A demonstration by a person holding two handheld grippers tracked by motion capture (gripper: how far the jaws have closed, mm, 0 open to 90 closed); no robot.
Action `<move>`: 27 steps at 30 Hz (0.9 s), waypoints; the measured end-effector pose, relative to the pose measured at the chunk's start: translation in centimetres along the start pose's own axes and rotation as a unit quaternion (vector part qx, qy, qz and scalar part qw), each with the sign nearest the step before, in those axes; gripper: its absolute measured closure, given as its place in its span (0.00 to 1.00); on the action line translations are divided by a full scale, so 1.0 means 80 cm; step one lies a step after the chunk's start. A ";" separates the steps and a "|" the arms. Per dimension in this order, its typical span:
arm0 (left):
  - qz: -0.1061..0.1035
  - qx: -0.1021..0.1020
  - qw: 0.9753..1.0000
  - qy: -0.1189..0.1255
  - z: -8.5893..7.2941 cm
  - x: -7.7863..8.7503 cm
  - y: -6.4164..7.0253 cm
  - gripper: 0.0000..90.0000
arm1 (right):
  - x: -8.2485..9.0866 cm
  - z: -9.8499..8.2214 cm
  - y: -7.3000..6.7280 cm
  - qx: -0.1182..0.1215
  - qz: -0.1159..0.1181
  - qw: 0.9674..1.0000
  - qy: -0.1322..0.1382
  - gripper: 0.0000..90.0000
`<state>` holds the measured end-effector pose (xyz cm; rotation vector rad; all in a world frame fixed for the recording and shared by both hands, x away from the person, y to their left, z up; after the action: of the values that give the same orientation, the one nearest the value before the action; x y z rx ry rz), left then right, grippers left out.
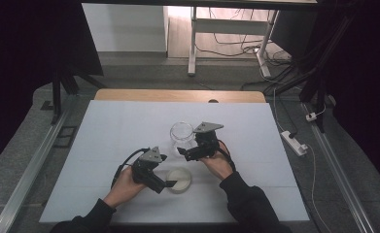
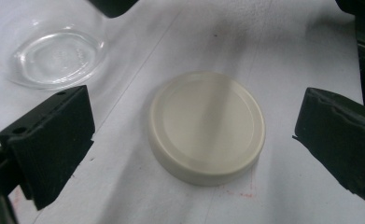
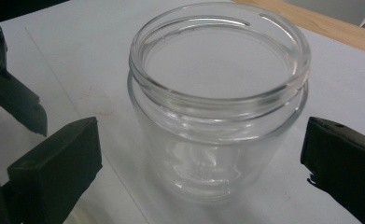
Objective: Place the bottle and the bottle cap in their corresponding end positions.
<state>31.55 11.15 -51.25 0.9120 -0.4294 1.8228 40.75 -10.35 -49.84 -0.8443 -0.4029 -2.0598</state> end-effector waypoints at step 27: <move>0.026 0.041 0.998 0.031 -0.038 0.053 -0.002 0.00 | 0.044 -0.022 -0.021 0.013 -0.002 1.000 -0.009 0.00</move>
<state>29.68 15.86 -50.07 0.9051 -0.3452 1.9221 37.18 -12.43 -48.60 -0.8486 -0.4400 -2.0469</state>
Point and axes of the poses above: each handheld gripper's, and its own axes: x roughly backward along the jaws, z roughly out of its top, y roughly to its right, the point moved 1 cm from there along -x, roughly forward along the jaws, and after that the axes turned 10 degrees about -y, right-handed, at the moved point
